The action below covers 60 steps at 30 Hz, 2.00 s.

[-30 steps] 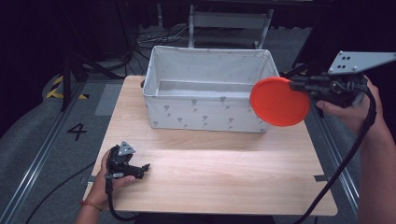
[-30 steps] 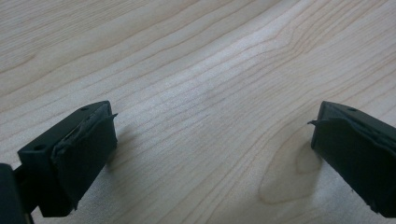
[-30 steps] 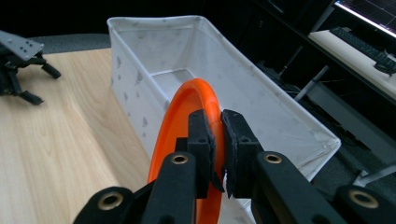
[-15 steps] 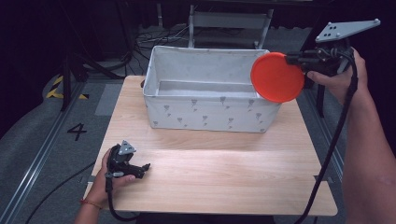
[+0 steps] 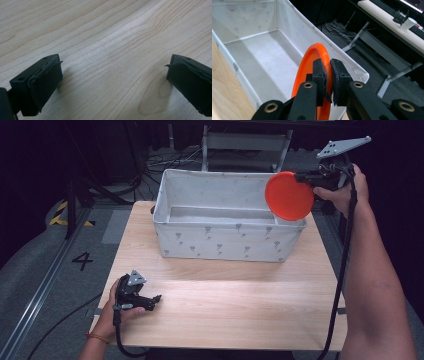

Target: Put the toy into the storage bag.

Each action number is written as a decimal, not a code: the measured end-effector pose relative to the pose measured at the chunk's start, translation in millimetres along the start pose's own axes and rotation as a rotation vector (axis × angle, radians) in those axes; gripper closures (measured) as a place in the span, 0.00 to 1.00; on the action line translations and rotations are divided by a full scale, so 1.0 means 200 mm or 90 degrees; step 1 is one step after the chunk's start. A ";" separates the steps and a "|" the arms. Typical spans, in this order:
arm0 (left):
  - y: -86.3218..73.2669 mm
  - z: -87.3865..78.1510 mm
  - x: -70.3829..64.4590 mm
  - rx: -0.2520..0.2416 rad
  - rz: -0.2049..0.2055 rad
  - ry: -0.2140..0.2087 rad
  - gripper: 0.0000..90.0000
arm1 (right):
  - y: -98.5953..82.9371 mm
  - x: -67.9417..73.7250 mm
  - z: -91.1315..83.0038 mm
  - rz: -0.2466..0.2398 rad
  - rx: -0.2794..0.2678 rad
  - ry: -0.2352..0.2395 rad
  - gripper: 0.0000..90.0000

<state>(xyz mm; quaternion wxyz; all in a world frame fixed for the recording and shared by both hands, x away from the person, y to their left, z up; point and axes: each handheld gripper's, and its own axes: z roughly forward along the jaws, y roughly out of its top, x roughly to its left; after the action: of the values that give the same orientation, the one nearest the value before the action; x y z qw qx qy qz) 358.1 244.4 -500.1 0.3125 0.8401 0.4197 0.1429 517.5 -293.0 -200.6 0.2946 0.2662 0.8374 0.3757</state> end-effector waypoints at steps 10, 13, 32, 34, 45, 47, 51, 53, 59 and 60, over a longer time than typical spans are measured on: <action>0.00 0.00 0.00 -0.001 -0.001 0.003 0.01 | 0.00 0.01 0.18 -0.054 0.020 0.071 0.92; 0.00 0.00 0.00 -0.002 -0.002 0.003 0.01 | -0.01 0.03 0.24 -0.076 0.038 0.093 0.92; -0.01 -0.01 -0.01 -0.001 -0.008 0.006 0.01 | -0.05 0.14 0.44 -0.224 0.260 0.249 0.91; -0.01 -0.01 -0.01 0.001 -0.007 0.007 0.01 | -0.04 0.16 0.48 -0.243 0.301 0.263 0.91; -0.01 -0.01 -0.01 0.000 -0.007 0.007 0.01 | -0.04 0.24 0.65 -0.268 0.416 0.285 0.91; -0.01 -0.01 -0.01 0.001 -0.007 0.007 0.01 | -0.04 0.24 0.65 -0.265 0.419 0.289 0.91; -0.01 -0.01 -0.01 0.000 -0.011 0.008 0.01 | -0.06 0.24 0.67 -0.252 0.434 0.287 0.91; -0.01 -0.01 -0.01 0.001 -0.011 0.008 0.01 | -0.08 0.25 0.68 -0.251 0.442 0.287 0.91; -0.01 -0.01 -0.01 0.000 -0.011 0.007 0.01 | -0.12 0.24 0.69 -0.232 0.434 0.297 0.91; -0.01 -0.01 -0.01 0.000 -0.010 0.008 0.01 | -0.12 0.24 0.68 -0.231 0.429 0.298 0.90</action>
<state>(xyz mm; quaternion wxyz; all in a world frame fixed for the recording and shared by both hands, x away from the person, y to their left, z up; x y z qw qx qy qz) 355.0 244.9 -499.9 0.3110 0.8359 0.4282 0.1456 573.6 -210.4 -307.8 0.0549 0.1039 0.9902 0.0748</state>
